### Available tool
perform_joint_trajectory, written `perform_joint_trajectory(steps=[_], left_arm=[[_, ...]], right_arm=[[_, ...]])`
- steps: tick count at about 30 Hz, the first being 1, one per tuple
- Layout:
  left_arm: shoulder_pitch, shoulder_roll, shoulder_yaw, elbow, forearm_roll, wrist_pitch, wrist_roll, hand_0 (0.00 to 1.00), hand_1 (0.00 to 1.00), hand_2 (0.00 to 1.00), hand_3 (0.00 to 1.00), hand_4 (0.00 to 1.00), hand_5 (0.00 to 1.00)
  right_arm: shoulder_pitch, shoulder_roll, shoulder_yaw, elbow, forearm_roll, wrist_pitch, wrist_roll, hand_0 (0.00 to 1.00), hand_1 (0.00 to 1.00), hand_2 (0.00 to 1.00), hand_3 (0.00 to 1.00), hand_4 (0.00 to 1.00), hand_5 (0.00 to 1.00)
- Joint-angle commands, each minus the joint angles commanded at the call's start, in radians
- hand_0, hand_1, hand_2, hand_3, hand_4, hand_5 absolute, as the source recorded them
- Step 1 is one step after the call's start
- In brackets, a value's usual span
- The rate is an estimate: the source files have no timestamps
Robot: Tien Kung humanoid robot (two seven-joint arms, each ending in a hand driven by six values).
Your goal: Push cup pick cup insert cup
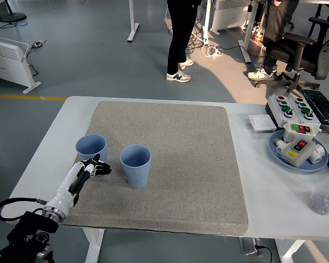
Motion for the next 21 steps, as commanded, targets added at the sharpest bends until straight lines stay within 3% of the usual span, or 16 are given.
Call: perform_joint_trajectory(steps=[21], left_arm=[[-0.147, -0.022, 0.113, 0.187, -0.122, 0.020, -0.052, 0.667, 0.535, 0.490, 0.450, 0.639, 0.998]], right_arm=[[0.001, 0.000, -0.007, 0.000, -0.013, 0.002, -0.003, 0.528, 0.546, 0.617, 0.654, 0.231, 0.797]])
